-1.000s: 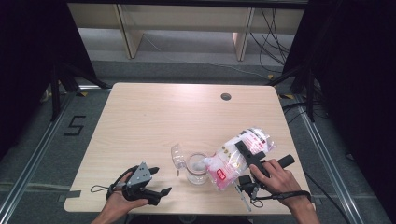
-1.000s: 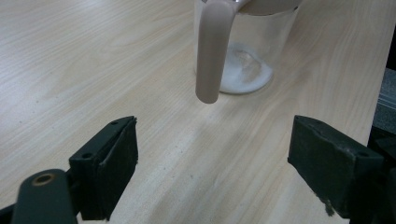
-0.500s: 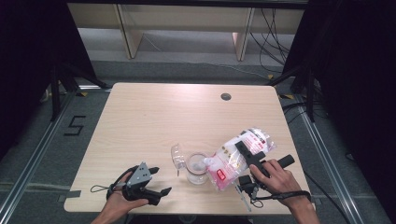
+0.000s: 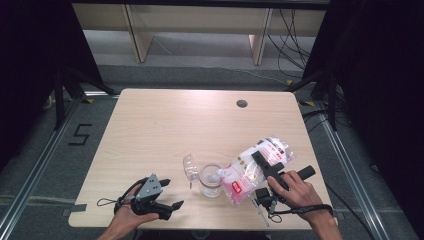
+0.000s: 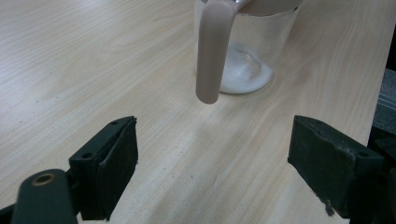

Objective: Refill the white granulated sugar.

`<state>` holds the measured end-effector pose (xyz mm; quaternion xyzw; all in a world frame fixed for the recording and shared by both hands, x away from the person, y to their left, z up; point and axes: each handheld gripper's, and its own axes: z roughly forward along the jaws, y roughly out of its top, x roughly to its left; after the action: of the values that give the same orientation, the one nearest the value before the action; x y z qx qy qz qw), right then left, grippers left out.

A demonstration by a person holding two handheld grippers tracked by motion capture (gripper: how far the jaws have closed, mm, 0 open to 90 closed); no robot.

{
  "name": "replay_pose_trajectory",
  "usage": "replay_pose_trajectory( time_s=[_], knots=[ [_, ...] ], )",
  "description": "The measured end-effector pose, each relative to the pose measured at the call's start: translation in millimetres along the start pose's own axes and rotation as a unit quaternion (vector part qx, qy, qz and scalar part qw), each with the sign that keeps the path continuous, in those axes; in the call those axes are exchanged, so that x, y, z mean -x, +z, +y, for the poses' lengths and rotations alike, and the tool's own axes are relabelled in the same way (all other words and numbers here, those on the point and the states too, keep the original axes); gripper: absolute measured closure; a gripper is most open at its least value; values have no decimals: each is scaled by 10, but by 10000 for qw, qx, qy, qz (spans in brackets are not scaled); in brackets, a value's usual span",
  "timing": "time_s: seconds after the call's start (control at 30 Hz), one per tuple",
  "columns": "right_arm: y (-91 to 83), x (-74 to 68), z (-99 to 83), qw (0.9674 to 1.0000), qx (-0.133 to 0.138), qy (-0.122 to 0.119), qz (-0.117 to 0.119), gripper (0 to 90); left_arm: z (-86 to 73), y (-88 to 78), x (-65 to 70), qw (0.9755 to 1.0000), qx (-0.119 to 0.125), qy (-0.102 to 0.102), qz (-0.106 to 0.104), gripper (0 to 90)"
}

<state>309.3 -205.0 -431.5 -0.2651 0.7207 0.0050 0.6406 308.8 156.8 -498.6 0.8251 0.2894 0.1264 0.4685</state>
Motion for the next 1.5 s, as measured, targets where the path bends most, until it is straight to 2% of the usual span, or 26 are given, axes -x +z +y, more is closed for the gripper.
replay_pose_trajectory(
  time_s=[0.3, 0.33, 0.5, 0.53, 0.57, 0.6, 0.67, 0.7, 1.0, 1.03, 1.07, 1.17, 1.5],
  knots=[
    [-5, 10, -6, 10000, 3, -35, 15, 516, 0, 1, 3, 10000, 15, -13, -12, 155],
    [-12, -1, -8, 10000, -50, 55, 28, 517, 0, 0, 2, 10000, 13, -11, -11, 155],
    [-19, -9, -9, 9999, -77, 90, 36, 517, 1, -2, 2, 10000, 13, -9, -9, 155],
    [-14, 16, -6, 10000, -37, -23, 78, 517, 1, -1, 2, 10000, 15, -9, -11, 155],
    [-17, 16, -5, 10000, -40, -12, 81, 518, 1, 0, 2, 10000, 11, -11, -9, 155],
    [-15, -3, -6, 9999, -37, 100, 32, 518, 0, -1, -1, 10000, -2, 5, 2, 155],
    [-21, 11, -1, 10000, -31, 26, 16, 518, 0, 0, 2, 10000, 12, -8, -11, 155],
    [-30, -2, 0, 9999, -82, 98, 11, 518, 1, -1, 2, 10000, 16, -5, -12, 155],
    [-28, 4, 3, 9999, -90, 22, 52, 520, 1, -2, 2, 10000, 13, -3, -11, 155],
    [-26, -6, 2, 9999, -100, 72, 84, 521, 1, -2, 2, 10000, 14, -5, -9, 155],
    [-26, 3, 4, 9999, -88, -26, 66, 521, 1, -3, 2, 10000, 12, -10, -7, 155],
    [-30, 4, 6, 9999, -90, 19, 64, 521, 3, -6, 0, 10000, 7, 4, -4, 155],
    [-46, 26, 9, 9999, -132, -49, 44, 524, 3, -7, -1, 10000, 6, 8, -5, 155]
  ],
)
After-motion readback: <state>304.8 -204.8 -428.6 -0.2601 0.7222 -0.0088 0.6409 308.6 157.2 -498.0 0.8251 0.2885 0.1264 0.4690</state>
